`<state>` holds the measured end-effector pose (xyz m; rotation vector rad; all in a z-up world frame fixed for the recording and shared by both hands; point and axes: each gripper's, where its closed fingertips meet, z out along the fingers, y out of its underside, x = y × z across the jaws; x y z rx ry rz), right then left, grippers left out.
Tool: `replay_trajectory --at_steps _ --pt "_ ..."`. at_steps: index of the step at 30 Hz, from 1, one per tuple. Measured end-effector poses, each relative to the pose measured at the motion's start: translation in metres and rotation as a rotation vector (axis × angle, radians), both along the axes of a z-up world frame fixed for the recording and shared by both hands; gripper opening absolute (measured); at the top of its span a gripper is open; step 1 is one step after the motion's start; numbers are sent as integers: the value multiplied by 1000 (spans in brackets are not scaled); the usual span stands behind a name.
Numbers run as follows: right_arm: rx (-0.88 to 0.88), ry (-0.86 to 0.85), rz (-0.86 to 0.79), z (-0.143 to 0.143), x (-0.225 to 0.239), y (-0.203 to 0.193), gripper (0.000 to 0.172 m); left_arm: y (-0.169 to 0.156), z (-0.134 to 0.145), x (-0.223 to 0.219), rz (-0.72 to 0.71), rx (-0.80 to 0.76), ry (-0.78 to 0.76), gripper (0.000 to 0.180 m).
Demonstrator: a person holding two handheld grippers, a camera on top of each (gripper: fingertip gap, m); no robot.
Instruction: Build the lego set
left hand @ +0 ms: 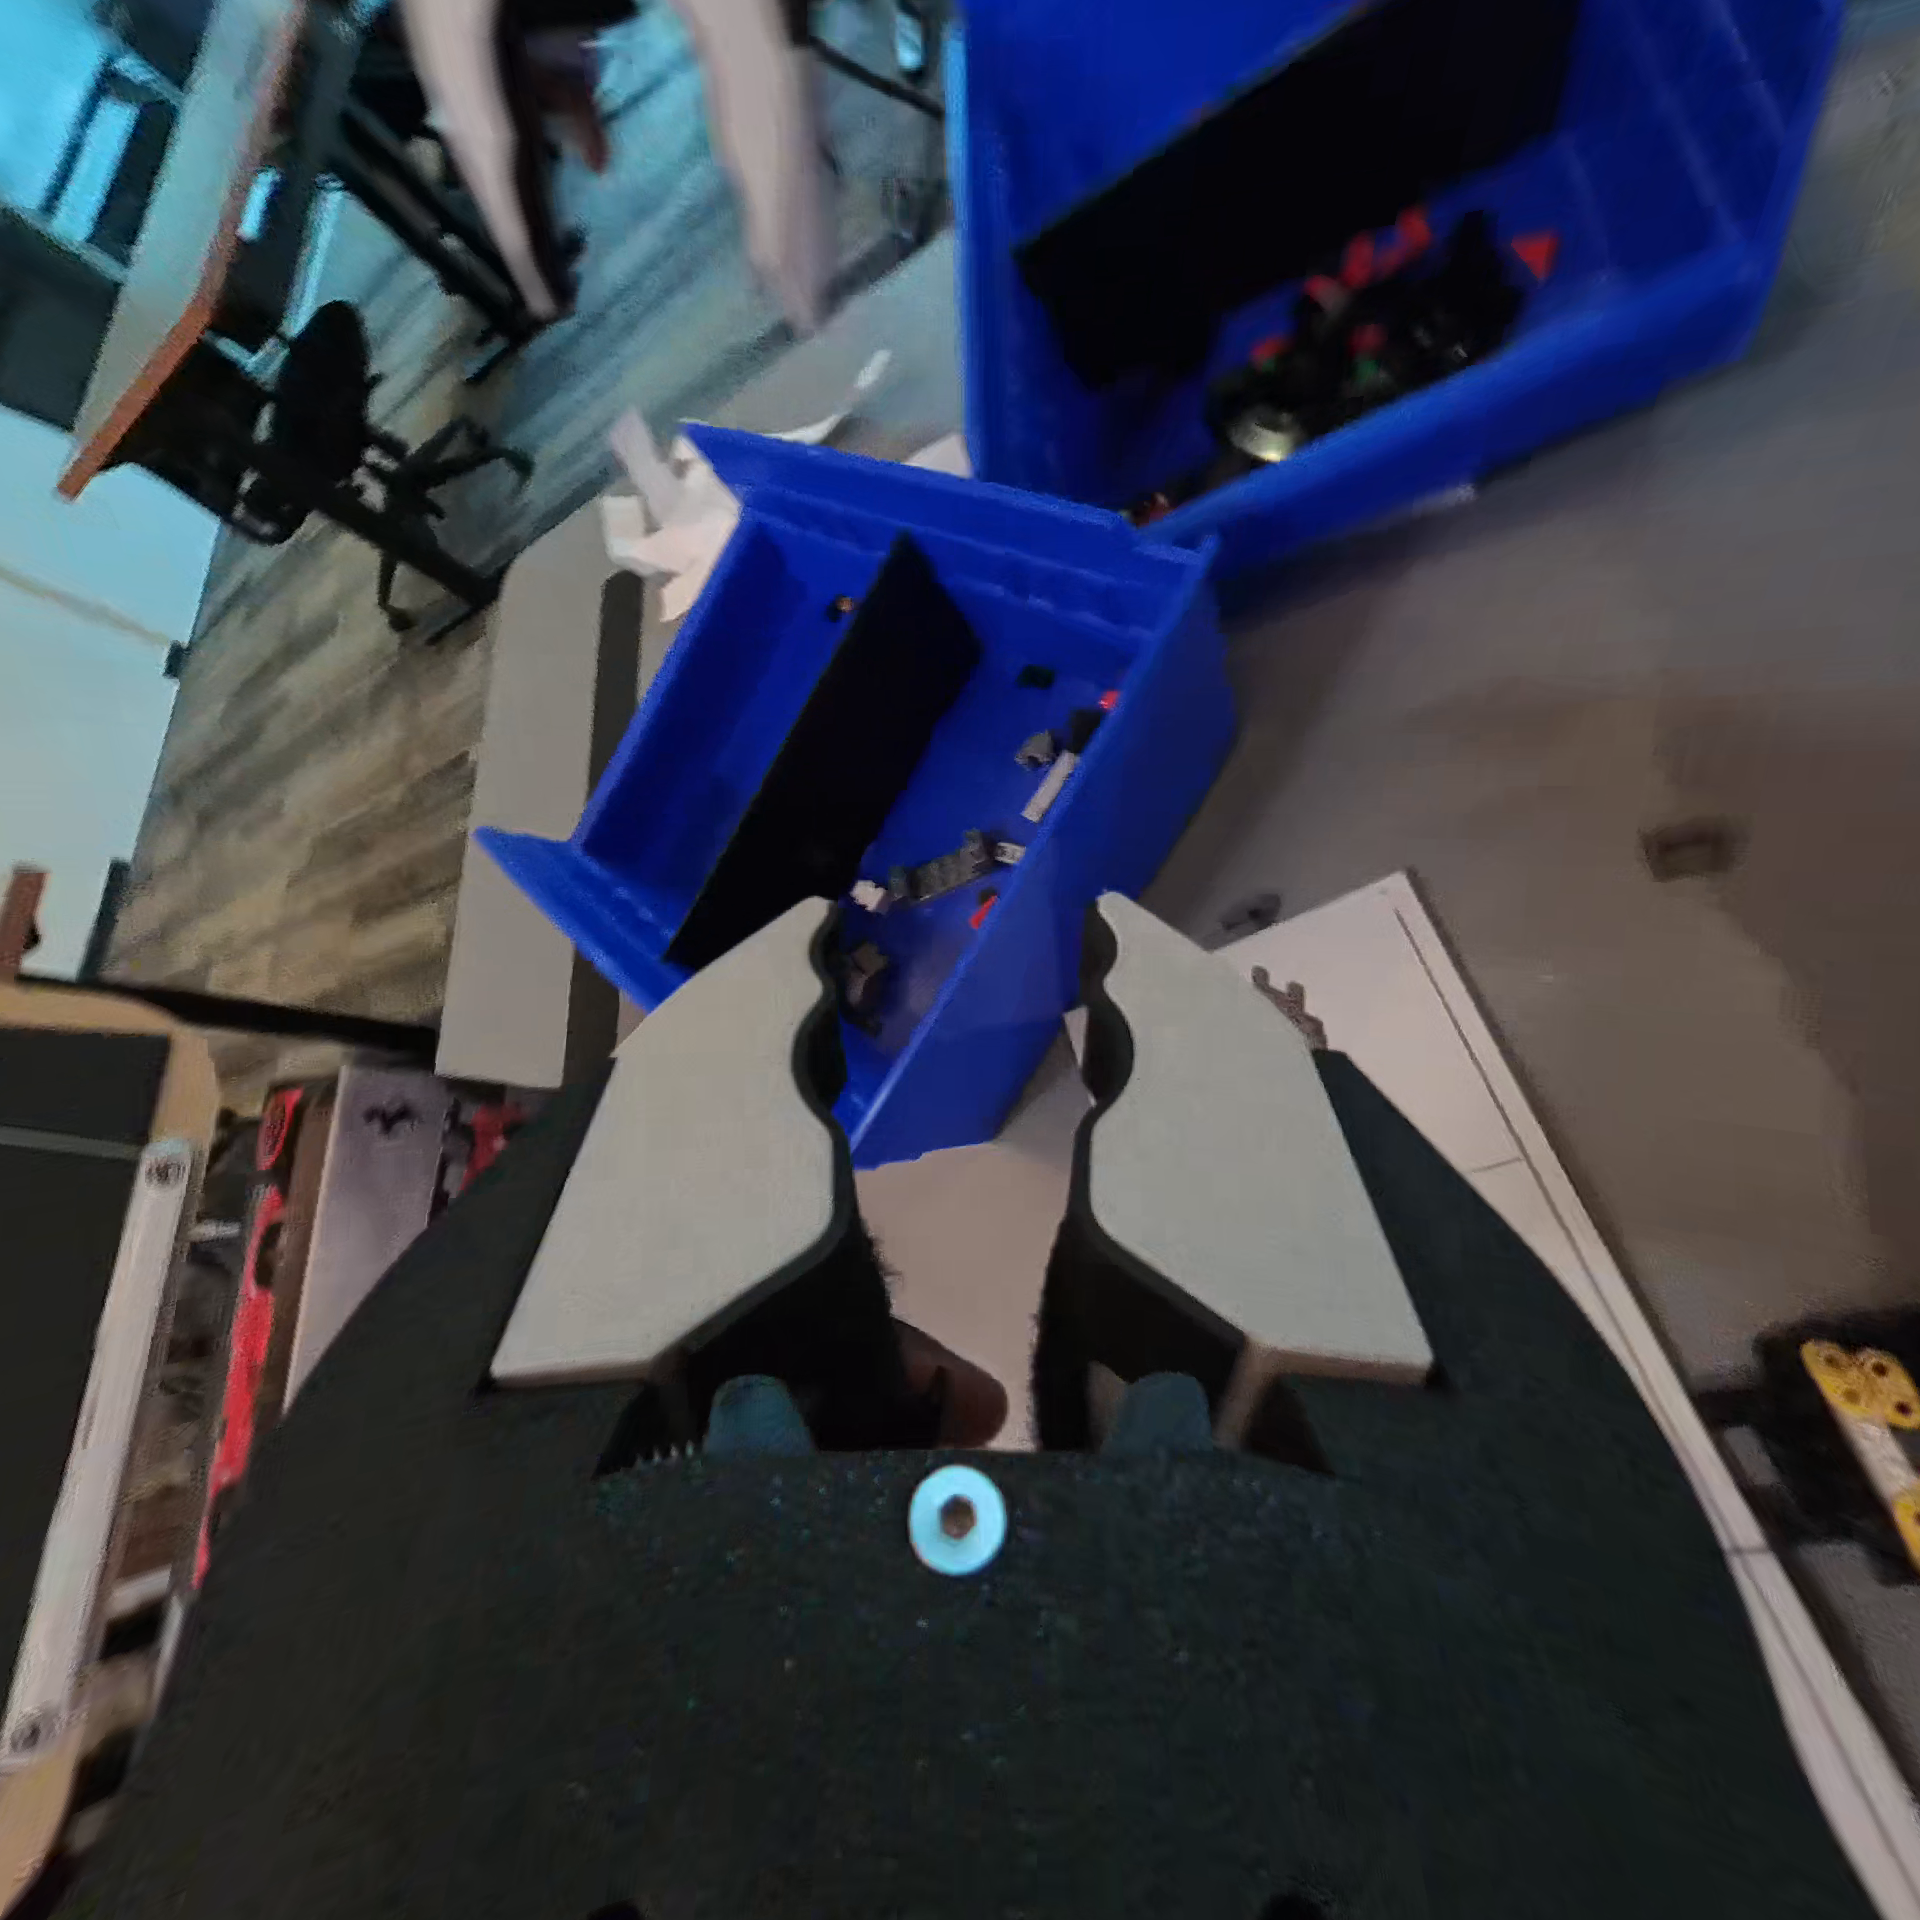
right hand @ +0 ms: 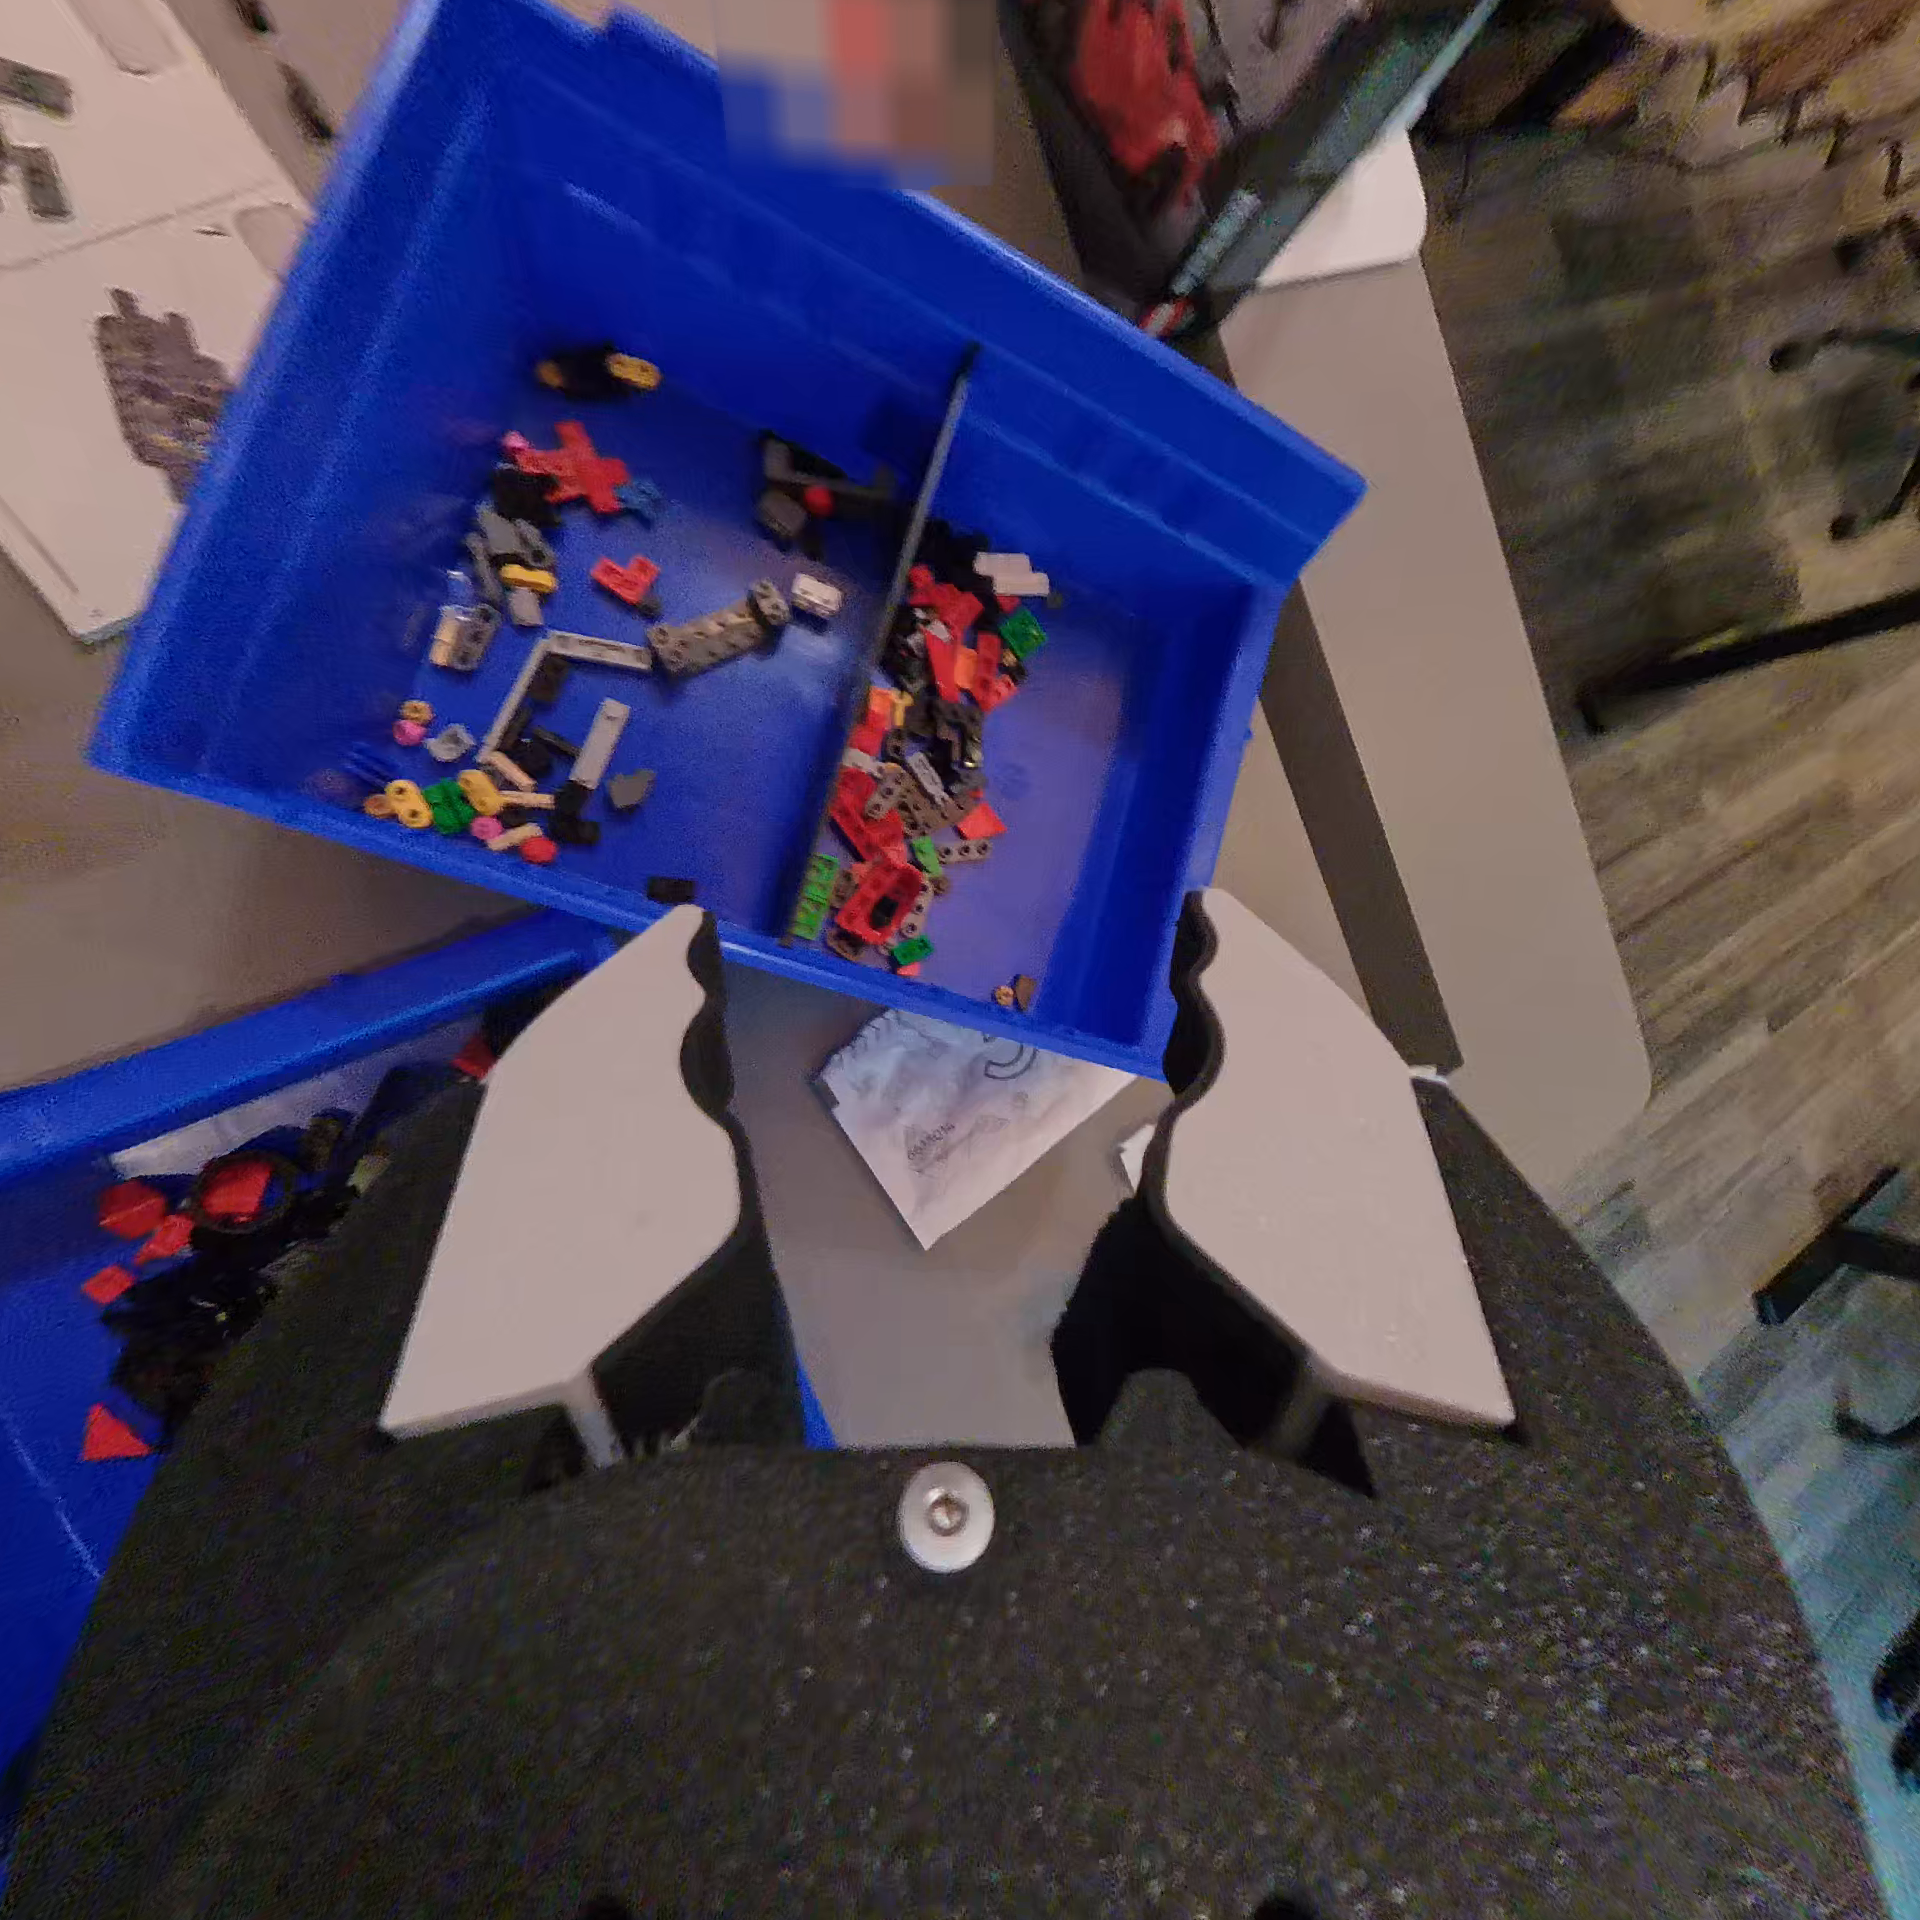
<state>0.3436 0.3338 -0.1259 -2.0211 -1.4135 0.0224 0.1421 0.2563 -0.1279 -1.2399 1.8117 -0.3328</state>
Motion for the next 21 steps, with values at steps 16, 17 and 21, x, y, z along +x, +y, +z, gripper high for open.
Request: replay_trajectory --at_steps 16,17,21 --pt "-429 -164 -246 -139 33 142 67 51 -99 24 -82 173 332 26" --pt "-456 -176 -237 -147 33 143 59 55 -104 22 -87 181 359 25" --pt "-532 -179 -275 -155 41 142 24 63 -102 18 -90 104 358 21"
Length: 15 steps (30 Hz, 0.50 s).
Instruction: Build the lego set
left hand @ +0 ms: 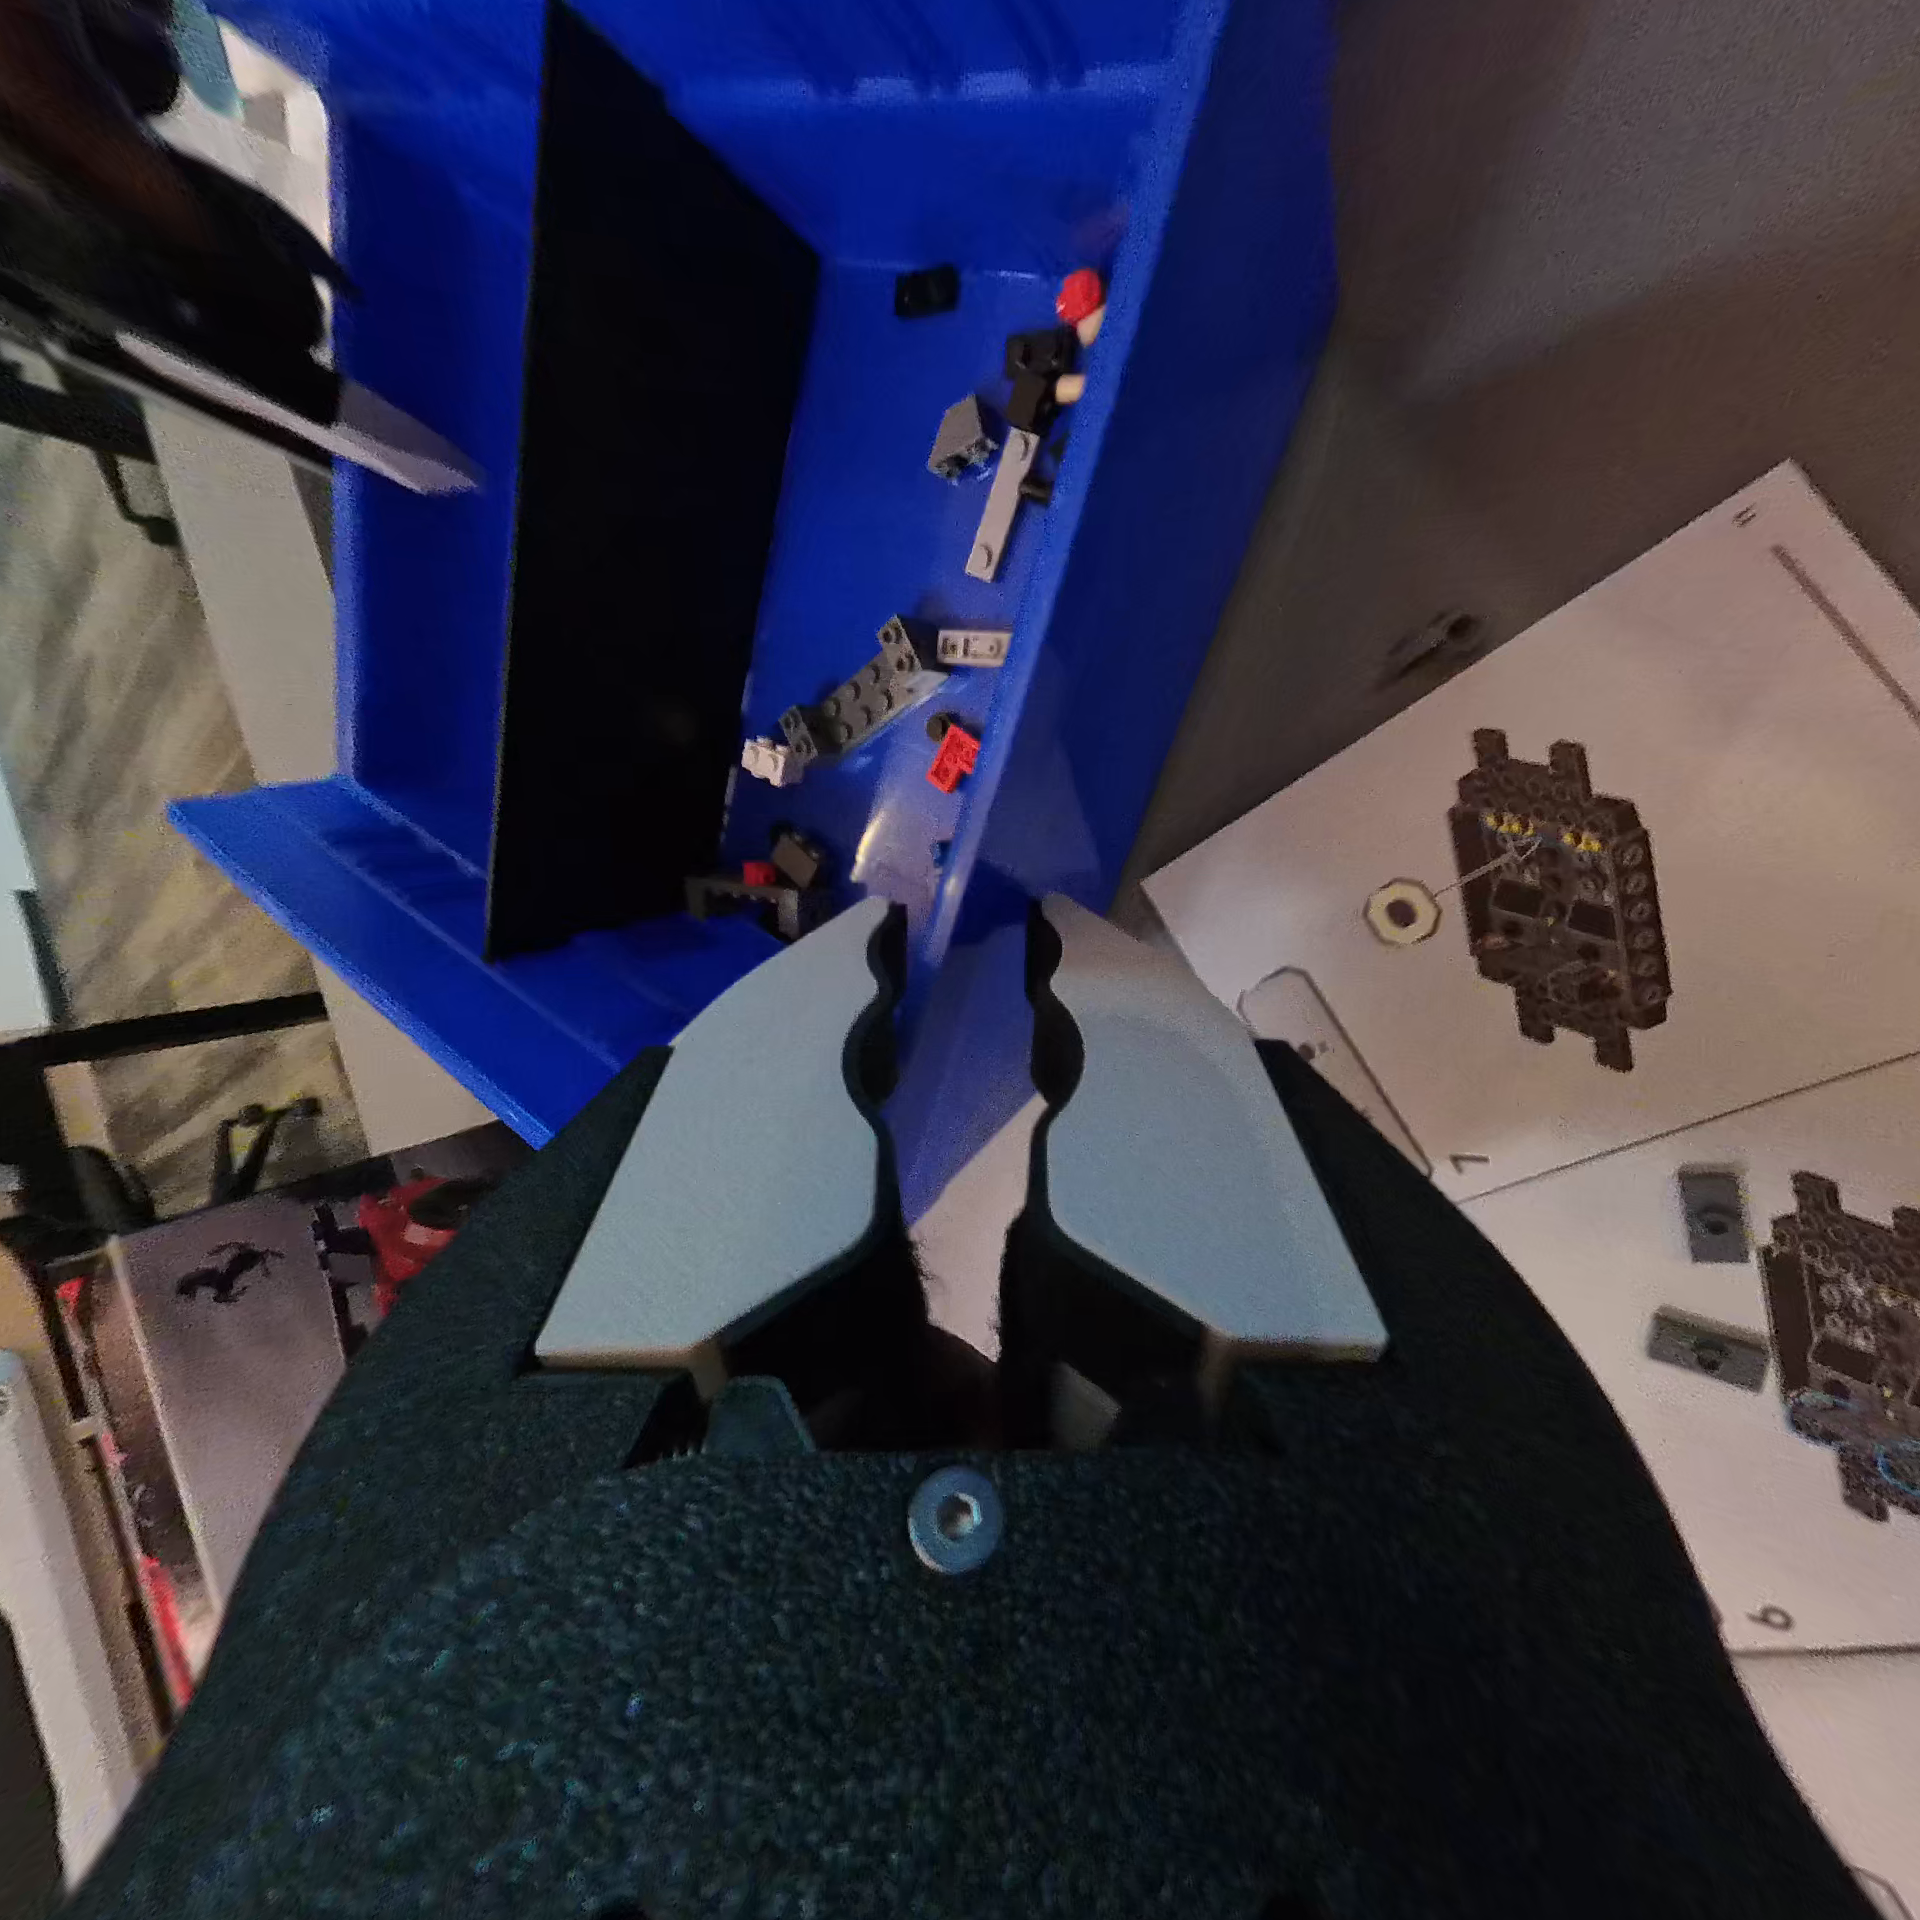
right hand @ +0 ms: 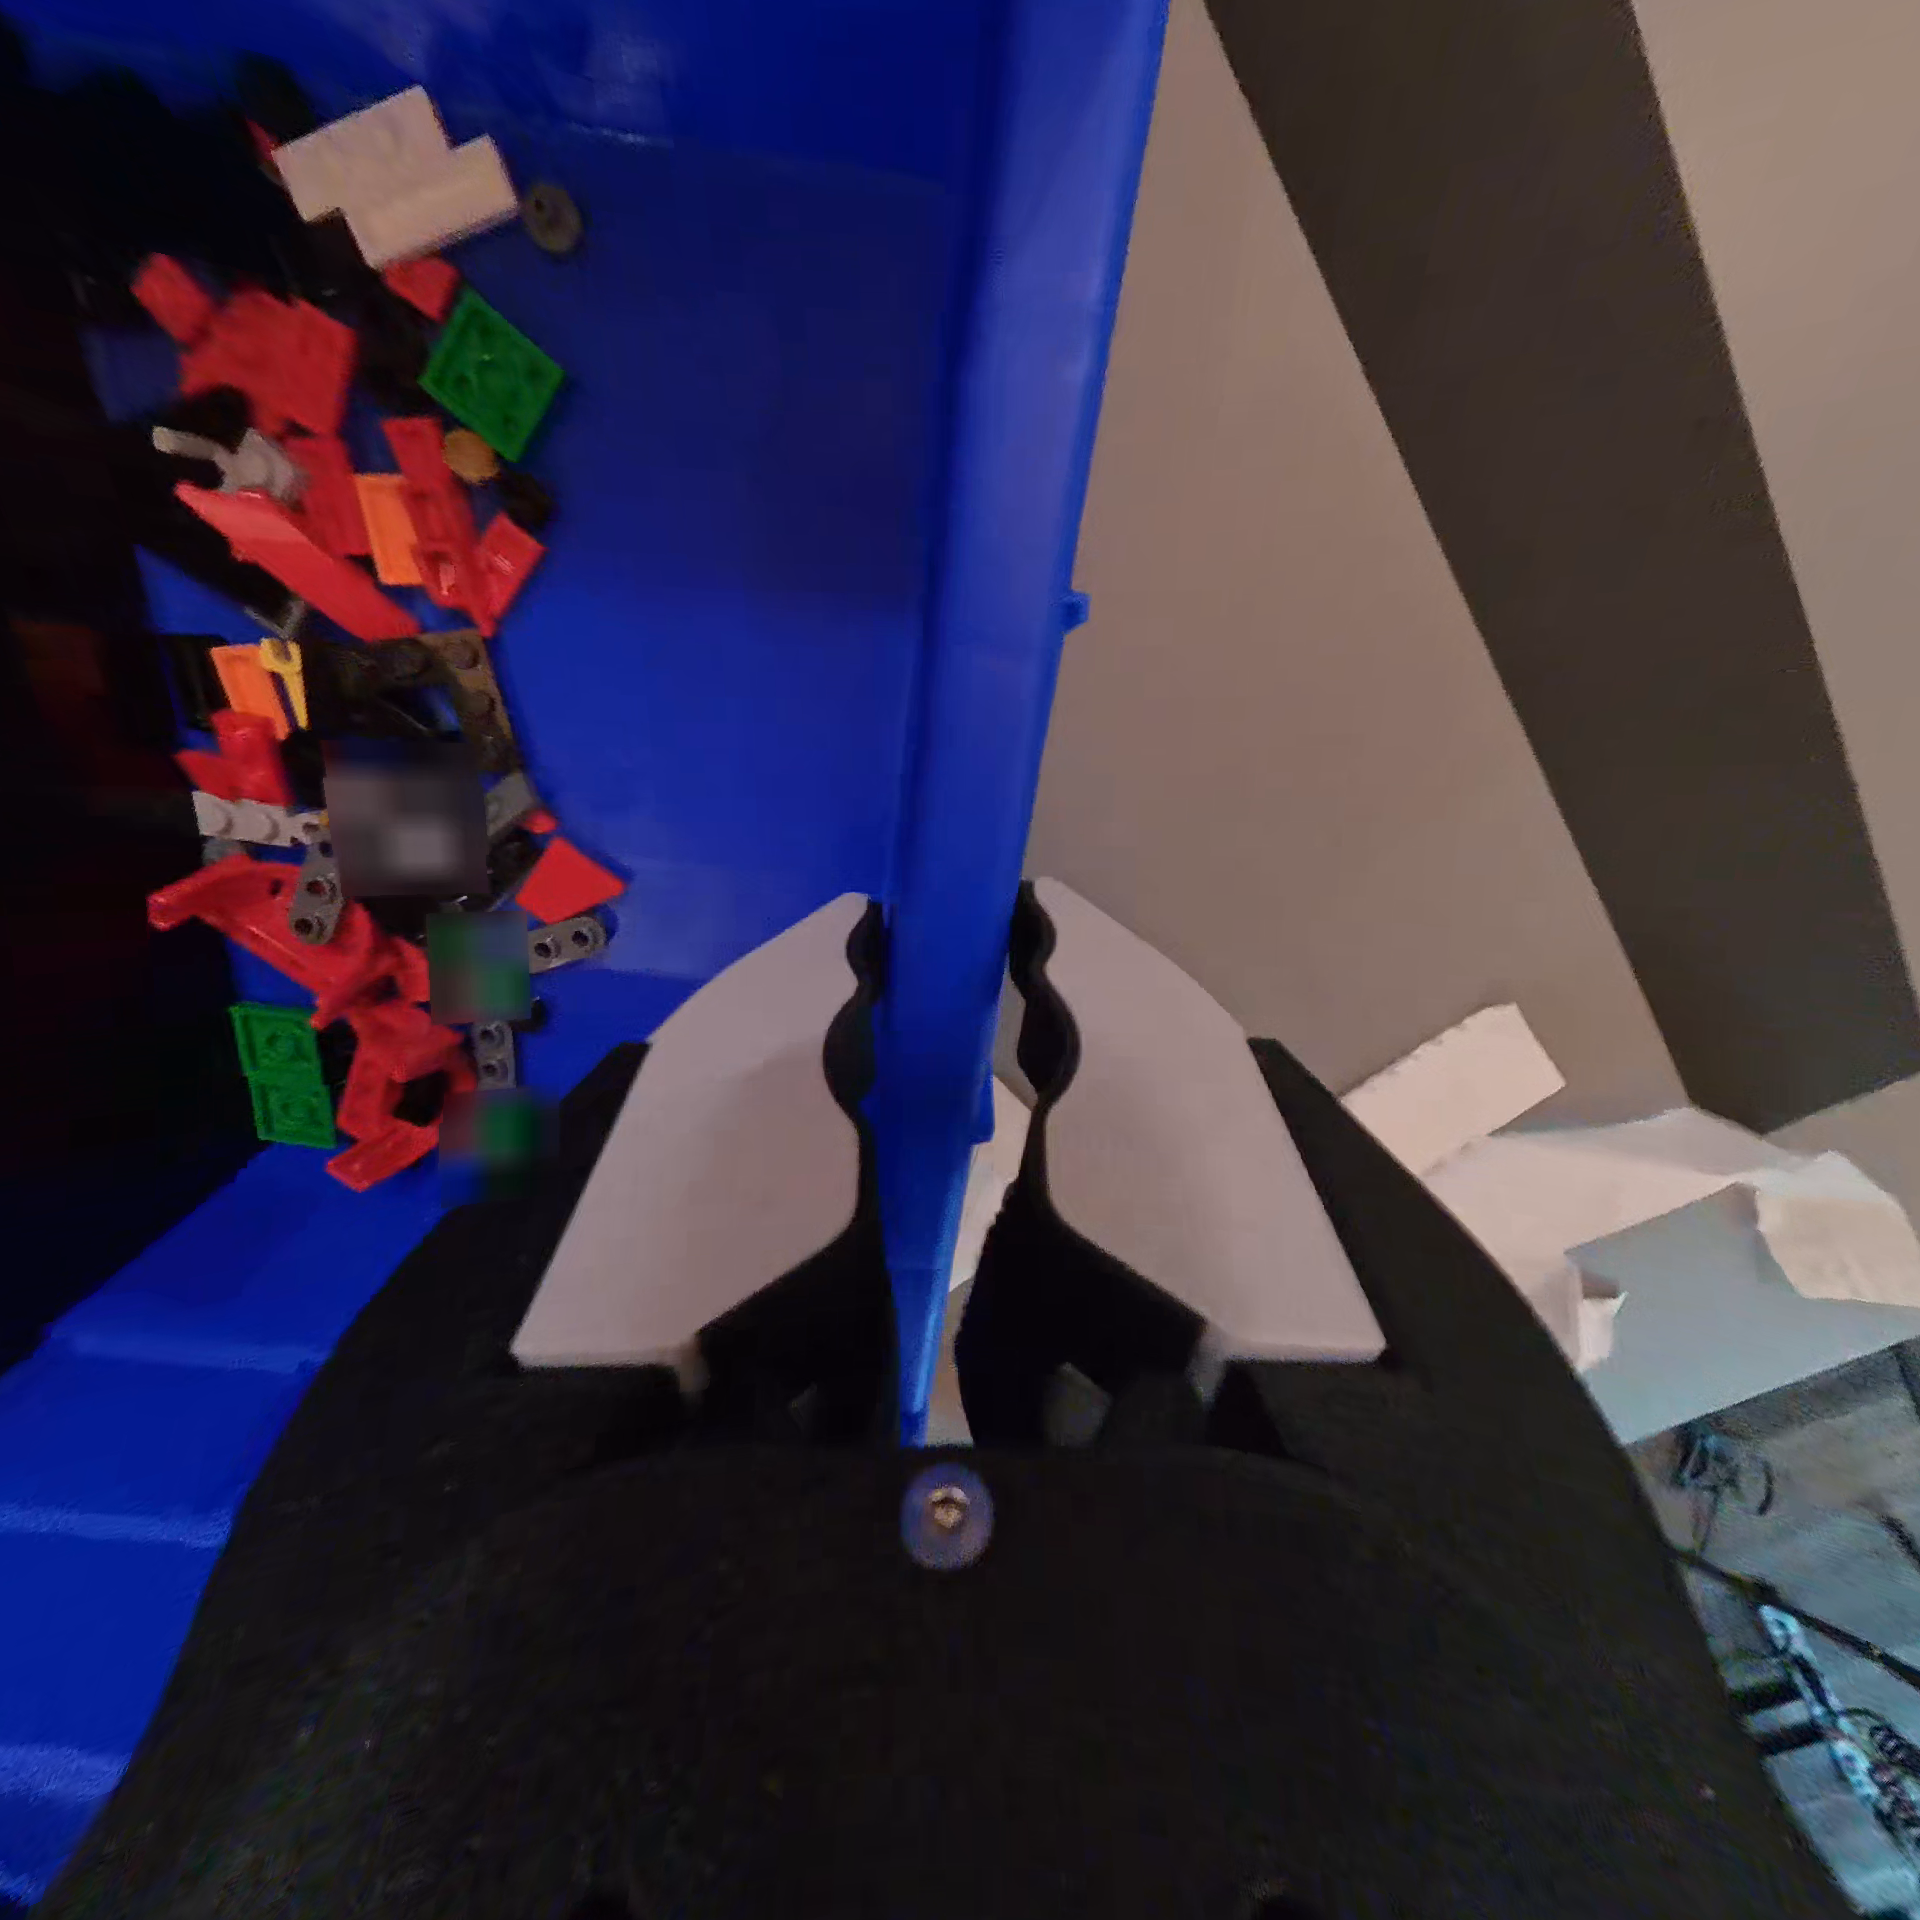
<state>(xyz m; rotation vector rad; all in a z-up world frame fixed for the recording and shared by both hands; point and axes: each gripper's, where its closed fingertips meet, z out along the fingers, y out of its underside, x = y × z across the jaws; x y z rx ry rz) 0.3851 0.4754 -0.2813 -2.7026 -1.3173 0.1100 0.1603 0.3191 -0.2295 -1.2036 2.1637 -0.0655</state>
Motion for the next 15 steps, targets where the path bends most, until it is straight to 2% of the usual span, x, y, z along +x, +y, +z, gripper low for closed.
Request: replay_trajectory --at_steps 6,12,15 --pt "0 -13 -204 21 26 -21 24 37 2 -10 37 -39 24 20" --pt "97 142 -466 39 30 -50 26 81 0 -25 158 -54 10 26" --pt "152 138 -493 39 25 -70 28 94 -2 -33 183 9 33 31"
